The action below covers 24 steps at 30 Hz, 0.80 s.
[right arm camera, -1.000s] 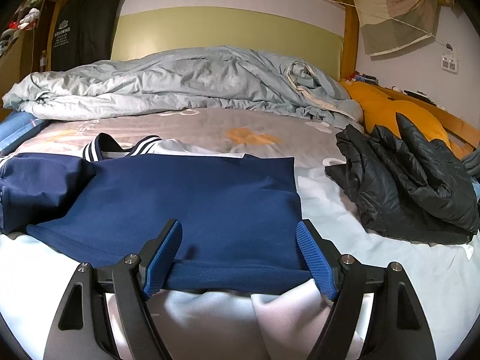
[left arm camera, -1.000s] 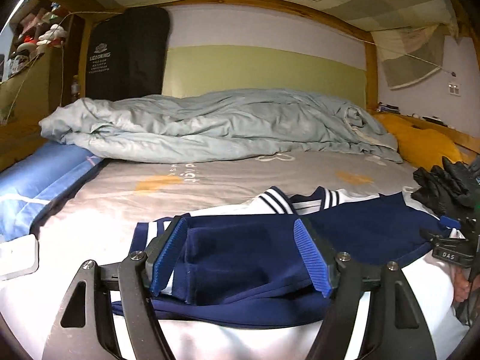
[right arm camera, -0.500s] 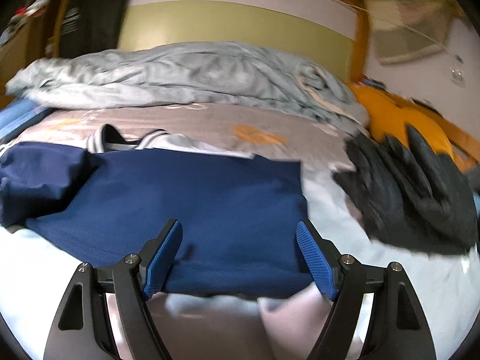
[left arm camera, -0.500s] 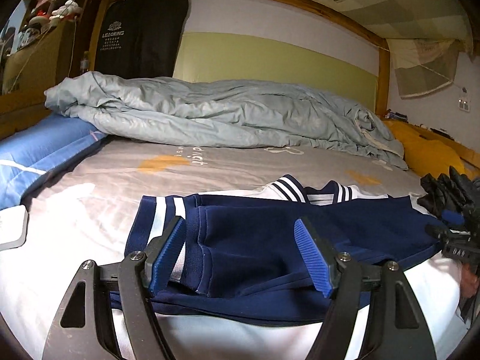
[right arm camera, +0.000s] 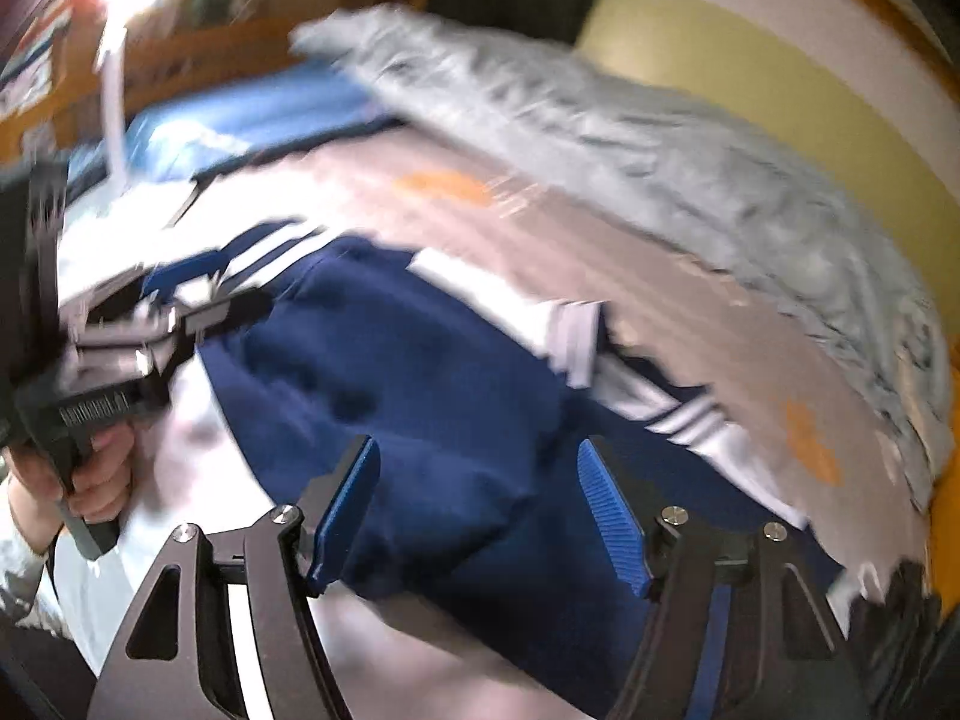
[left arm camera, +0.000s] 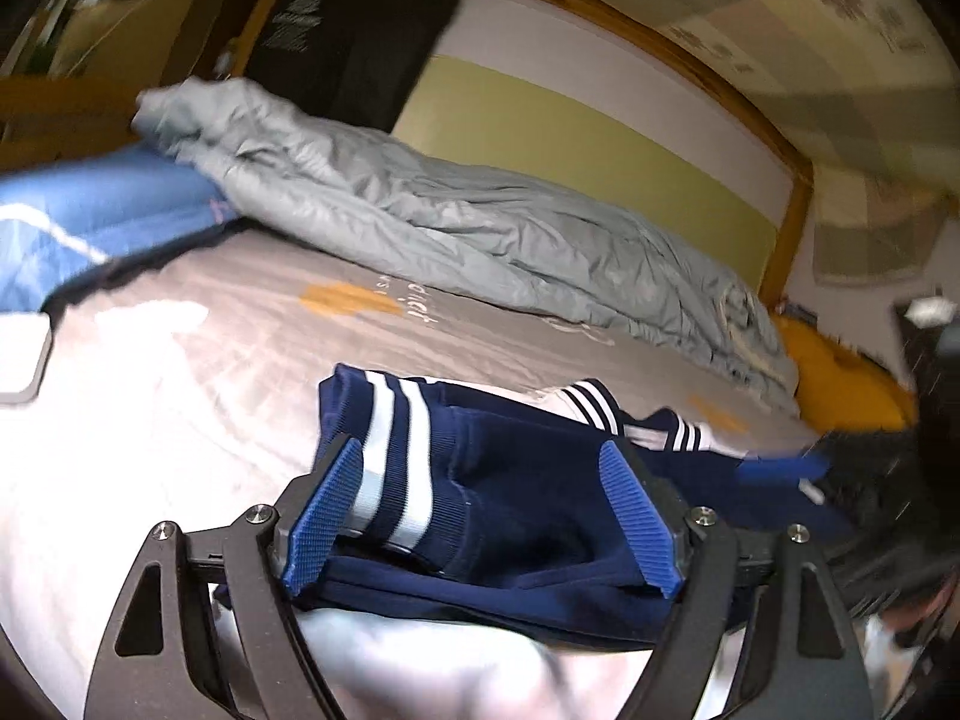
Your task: Fold large clothes
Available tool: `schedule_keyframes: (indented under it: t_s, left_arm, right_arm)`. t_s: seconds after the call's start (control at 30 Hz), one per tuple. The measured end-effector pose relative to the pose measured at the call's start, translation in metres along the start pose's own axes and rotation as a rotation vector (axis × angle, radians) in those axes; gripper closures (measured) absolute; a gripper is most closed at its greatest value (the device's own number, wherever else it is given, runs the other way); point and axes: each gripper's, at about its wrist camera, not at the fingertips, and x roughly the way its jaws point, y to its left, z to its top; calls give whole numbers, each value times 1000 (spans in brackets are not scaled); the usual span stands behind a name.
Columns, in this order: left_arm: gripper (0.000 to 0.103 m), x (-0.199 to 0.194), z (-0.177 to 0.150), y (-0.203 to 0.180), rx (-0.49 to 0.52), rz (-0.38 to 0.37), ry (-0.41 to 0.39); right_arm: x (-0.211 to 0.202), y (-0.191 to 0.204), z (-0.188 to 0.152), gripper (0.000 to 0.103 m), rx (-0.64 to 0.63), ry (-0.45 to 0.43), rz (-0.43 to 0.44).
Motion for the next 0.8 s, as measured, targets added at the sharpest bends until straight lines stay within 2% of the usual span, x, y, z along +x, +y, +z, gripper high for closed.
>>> schedule_keyframes:
  t_s: [0.13, 0.27, 0.33, 0.43, 0.63, 0.7, 0.8]
  left_arm:
    - [23, 1, 0, 5, -30, 0, 4]
    - [23, 2, 0, 8, -46, 11, 9]
    - [23, 2, 0, 11, -64, 12, 7]
    - [23, 2, 0, 14, -80, 14, 7]
    - [23, 2, 0, 11, -63, 15, 6]
    - [23, 3, 0, 11, -62, 13, 12]
    - [23, 3, 0, 12, -58, 6, 15]
  right_arm:
    - [34, 21, 6, 45, -49, 63, -19]
    - [45, 40, 6, 47, -106, 77, 59]
    - [44, 44, 6, 47, -123, 67, 66]
    - [46, 37, 3, 50, -83, 99, 114]
    - [20, 32, 1, 51, -52, 19, 199]
    - [22, 37, 3, 53, -66, 24, 195]
    - [46, 51, 4, 63, -122, 111, 115]
